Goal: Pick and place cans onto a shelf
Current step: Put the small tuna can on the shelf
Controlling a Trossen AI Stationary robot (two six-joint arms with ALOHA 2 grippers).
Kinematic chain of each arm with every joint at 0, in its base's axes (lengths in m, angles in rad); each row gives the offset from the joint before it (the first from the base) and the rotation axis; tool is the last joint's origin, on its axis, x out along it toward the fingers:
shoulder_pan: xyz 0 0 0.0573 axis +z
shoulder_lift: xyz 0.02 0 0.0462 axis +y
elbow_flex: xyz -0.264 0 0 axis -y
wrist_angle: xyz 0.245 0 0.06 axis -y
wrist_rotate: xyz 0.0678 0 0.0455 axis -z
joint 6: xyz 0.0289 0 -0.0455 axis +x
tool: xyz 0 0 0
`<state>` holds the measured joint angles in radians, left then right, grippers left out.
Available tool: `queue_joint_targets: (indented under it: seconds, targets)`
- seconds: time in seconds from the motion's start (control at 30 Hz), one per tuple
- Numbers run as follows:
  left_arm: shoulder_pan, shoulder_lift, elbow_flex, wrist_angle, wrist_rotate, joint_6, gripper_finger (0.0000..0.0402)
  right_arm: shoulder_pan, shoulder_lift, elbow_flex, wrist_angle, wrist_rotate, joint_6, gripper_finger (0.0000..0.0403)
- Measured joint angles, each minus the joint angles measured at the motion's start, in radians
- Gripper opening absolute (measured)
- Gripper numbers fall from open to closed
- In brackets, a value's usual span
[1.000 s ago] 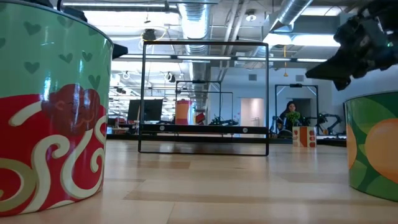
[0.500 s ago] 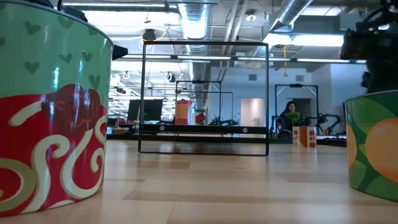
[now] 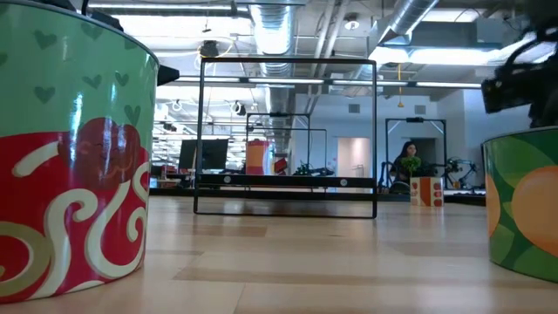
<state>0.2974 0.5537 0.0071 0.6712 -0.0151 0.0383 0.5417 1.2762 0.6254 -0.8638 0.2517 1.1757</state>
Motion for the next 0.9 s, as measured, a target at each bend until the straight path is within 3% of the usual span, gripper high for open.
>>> queue_joint_targets:
  seconds: [0.23,0.5,0.7,0.9]
  targets:
    - [0.0,0.0,0.0,0.0,0.0,0.0,0.0002,-0.068,0.088,0.005,0.005,-0.012,-0.105,0.0105]
    - [0.0,0.0,0.0,-0.001,0.0,-0.001,0.0002,-0.155,0.086,0.07,0.004,-0.046,-0.333,0.0012]
    - [0.0,0.0,0.0,-0.012,0.0,-0.001,0.0002,-0.29,0.087,0.211,-0.032,-0.054,-0.534,0.0026]
    - [0.0,0.0,0.0,-0.022,0.0,0.0,0.0002,-0.466,0.086,0.412,-0.147,-0.01,-0.767,0.0011]
